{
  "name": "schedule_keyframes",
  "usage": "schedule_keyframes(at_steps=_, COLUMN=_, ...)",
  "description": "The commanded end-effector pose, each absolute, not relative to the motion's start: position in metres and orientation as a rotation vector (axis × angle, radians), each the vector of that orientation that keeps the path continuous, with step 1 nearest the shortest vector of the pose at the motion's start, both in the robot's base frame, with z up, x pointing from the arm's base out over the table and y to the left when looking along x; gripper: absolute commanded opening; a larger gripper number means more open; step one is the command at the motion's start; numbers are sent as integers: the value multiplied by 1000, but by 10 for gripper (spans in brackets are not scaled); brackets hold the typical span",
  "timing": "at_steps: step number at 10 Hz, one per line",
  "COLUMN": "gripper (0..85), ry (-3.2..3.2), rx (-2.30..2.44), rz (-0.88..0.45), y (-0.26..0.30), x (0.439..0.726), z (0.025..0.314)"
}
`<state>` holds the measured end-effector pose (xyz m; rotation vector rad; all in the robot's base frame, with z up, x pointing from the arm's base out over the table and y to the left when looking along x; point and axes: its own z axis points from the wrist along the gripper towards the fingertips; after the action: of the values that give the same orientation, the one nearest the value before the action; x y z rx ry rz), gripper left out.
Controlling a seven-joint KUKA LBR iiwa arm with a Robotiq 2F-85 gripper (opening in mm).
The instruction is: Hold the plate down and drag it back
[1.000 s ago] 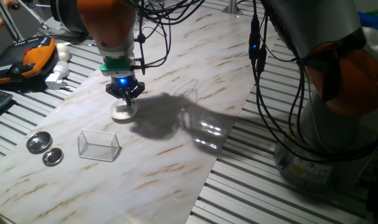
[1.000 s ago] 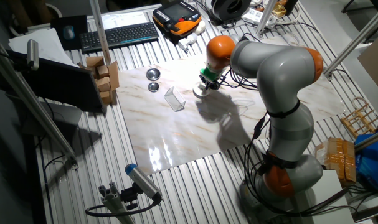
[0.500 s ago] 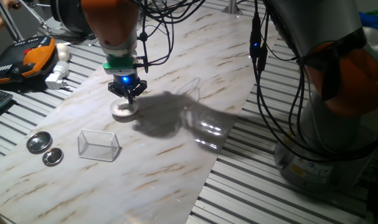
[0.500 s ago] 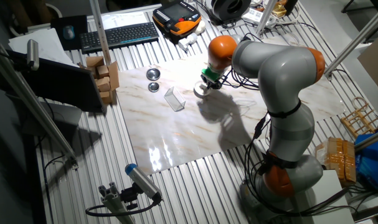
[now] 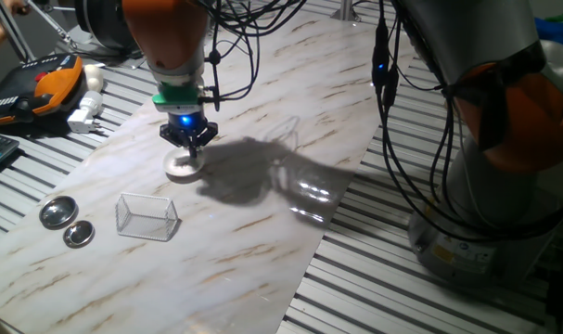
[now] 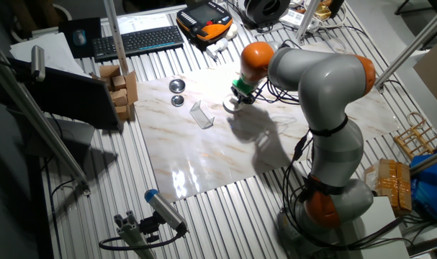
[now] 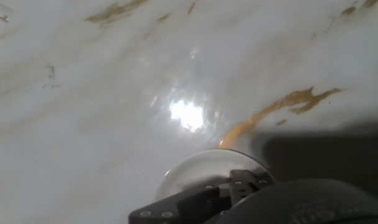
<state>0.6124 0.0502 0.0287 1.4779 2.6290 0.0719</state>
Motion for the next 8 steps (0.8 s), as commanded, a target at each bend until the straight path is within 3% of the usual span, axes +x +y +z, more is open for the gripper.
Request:
schedule_keyframes(at_steps=1, gripper=0, ry=2627, rx=1479, rz=74, y=52, x=613, z=28)
schedule_keyframes(at_steps=8, gripper=0, ry=2612, rx=1463, rz=51, y=45, x=618, z=29)
